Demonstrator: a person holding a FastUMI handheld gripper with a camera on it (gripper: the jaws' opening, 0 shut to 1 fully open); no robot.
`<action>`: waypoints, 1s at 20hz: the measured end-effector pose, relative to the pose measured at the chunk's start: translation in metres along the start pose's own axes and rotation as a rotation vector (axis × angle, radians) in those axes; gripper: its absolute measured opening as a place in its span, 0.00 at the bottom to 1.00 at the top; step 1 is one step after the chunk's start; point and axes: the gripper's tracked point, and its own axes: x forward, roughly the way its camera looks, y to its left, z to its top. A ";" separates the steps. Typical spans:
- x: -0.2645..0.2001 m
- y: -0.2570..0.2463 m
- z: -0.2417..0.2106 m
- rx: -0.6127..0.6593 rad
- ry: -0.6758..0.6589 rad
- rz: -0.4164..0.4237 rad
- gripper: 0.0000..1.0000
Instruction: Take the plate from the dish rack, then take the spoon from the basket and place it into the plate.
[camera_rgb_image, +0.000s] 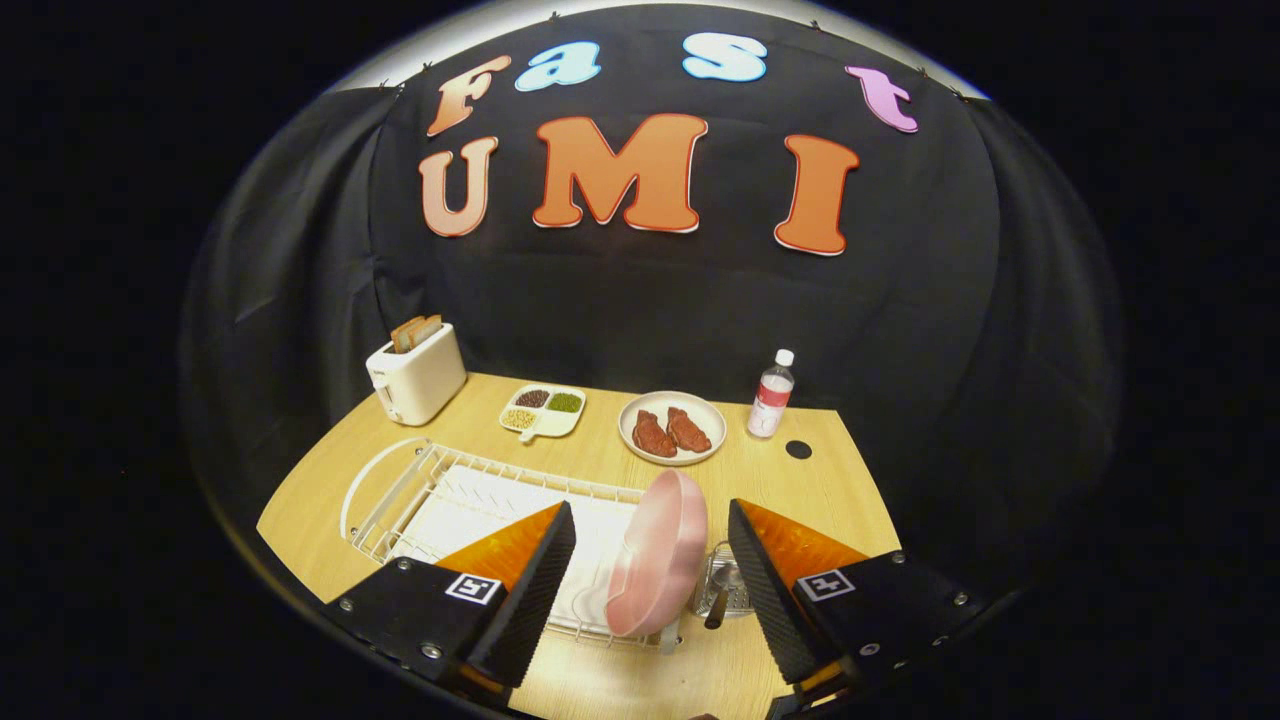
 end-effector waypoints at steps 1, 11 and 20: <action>0.004 -0.001 -0.007 -0.001 0.022 -0.002 0.92; 0.043 -0.001 -0.049 0.032 0.195 -0.042 0.81; 0.058 0.005 -0.077 0.025 0.311 -0.103 0.40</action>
